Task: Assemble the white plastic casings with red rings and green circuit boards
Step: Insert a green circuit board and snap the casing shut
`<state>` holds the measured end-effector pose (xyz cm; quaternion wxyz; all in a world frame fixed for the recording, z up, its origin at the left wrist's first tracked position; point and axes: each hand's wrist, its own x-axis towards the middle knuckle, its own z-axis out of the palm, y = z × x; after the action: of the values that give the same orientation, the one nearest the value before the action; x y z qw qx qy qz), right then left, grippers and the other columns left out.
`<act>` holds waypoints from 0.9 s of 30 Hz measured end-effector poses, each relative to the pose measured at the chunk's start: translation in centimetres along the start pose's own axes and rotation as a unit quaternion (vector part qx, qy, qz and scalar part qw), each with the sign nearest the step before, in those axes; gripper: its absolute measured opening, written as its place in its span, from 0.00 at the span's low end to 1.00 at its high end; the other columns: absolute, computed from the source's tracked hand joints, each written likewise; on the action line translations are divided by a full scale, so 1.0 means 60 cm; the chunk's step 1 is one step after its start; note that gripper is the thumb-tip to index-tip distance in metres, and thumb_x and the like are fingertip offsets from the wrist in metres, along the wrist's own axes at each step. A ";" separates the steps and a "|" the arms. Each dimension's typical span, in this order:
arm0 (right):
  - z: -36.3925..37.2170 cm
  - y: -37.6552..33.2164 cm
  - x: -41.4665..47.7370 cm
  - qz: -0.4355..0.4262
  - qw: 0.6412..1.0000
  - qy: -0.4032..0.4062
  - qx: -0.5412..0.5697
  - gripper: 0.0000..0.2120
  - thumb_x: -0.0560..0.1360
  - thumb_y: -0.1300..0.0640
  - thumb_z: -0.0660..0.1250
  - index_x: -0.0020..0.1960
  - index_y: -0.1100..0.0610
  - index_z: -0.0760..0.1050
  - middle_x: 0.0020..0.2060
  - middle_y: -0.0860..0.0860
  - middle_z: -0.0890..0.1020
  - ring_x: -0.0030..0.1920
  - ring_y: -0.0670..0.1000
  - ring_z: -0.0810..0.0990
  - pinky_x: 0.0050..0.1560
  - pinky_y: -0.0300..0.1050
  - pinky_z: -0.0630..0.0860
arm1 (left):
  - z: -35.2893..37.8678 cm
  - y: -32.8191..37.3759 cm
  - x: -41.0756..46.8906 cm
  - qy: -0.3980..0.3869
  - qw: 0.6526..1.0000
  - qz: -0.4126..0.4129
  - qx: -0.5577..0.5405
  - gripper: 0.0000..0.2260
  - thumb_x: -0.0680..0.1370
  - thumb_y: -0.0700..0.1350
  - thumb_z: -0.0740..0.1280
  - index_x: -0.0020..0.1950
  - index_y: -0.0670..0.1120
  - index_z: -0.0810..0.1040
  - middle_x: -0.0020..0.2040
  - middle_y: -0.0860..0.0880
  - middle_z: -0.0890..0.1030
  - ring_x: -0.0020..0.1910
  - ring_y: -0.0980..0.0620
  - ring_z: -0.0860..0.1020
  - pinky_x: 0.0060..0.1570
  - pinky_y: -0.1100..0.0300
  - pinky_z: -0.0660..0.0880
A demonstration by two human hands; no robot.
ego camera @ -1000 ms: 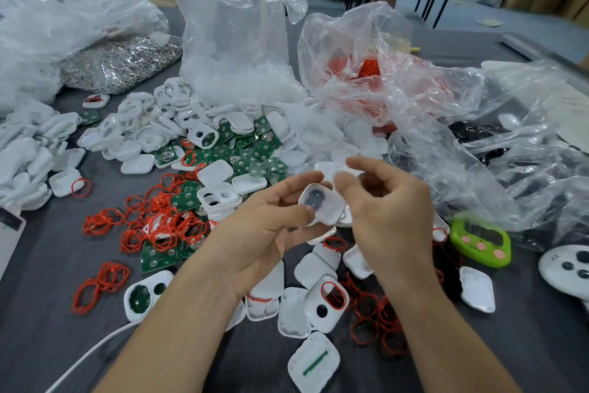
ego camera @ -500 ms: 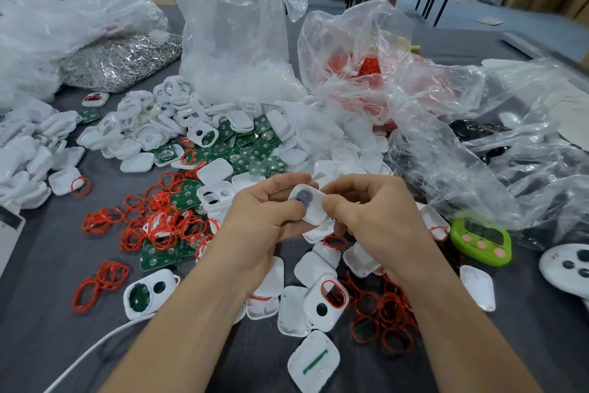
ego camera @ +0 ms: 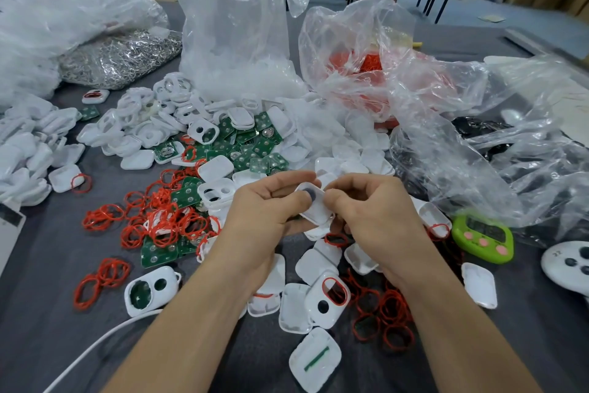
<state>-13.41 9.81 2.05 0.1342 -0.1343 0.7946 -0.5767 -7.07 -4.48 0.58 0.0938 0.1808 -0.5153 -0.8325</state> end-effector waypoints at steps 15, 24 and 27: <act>0.012 0.003 0.001 0.062 0.995 -0.029 0.072 0.09 0.72 0.69 0.72 0.39 0.56 0.83 0.31 0.54 0.83 0.29 0.50 0.79 0.31 0.43 0.77 | 0.007 -0.004 -0.002 0.044 0.998 0.030 0.040 0.10 0.77 0.29 0.70 0.47 0.42 0.86 0.44 0.43 0.88 0.40 0.49 0.87 0.36 0.59 0.82; 0.009 0.002 0.000 0.042 0.997 -0.028 0.058 0.06 0.75 0.65 0.71 0.41 0.57 0.82 0.30 0.55 0.82 0.28 0.49 0.78 0.31 0.41 0.75 | 0.006 0.000 -0.005 0.040 0.998 0.022 0.042 0.07 0.77 0.31 0.71 0.50 0.41 0.85 0.45 0.43 0.88 0.40 0.49 0.87 0.36 0.60 0.82; 0.010 0.004 0.000 0.028 0.998 -0.025 0.053 0.03 0.72 0.63 0.72 0.40 0.57 0.83 0.31 0.57 0.84 0.28 0.50 0.79 0.32 0.43 0.76 | 0.006 0.000 -0.005 0.042 0.997 0.023 0.055 0.08 0.77 0.30 0.71 0.50 0.41 0.85 0.45 0.43 0.88 0.40 0.49 0.87 0.35 0.60 0.81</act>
<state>-13.20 9.37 1.63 0.1766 -0.1189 0.7631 -0.6102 -6.95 -4.07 0.80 0.1247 0.2088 -0.5601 -0.7919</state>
